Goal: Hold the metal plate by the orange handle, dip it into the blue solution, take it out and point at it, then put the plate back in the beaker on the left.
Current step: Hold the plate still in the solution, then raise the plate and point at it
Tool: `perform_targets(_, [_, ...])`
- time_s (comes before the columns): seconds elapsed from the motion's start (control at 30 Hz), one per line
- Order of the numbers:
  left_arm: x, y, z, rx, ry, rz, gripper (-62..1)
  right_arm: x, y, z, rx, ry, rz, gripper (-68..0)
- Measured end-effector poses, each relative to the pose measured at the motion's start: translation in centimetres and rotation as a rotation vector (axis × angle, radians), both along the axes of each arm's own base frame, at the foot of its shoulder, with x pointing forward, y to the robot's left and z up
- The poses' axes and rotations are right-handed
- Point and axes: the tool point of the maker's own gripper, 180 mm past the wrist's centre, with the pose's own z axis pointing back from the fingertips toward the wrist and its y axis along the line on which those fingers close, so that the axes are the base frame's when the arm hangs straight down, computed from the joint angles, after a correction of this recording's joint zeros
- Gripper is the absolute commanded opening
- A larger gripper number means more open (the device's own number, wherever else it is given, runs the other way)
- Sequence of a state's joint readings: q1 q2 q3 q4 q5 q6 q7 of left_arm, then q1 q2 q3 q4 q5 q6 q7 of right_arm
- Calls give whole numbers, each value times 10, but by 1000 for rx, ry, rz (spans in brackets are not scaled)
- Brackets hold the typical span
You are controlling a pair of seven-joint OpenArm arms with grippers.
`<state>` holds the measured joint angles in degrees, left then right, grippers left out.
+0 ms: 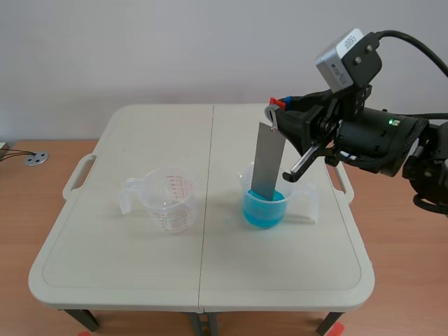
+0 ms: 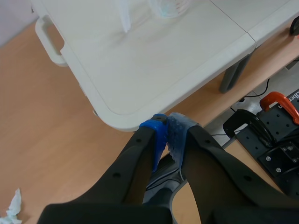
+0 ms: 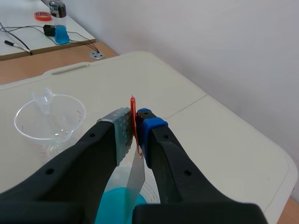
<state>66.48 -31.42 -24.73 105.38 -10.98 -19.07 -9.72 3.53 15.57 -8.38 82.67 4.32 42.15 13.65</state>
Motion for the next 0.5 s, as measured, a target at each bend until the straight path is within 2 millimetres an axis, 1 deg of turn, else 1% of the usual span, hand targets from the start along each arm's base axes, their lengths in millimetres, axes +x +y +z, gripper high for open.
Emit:
perform_targets(0.2, [0,0,0,0,0,0,-588,-4,5,14,-8,-39,15,-660])
perform_targets(0.5, [1,-1,1,-1,-3,-6,-588,-1,-5,40,-13,-106,-17,-660])
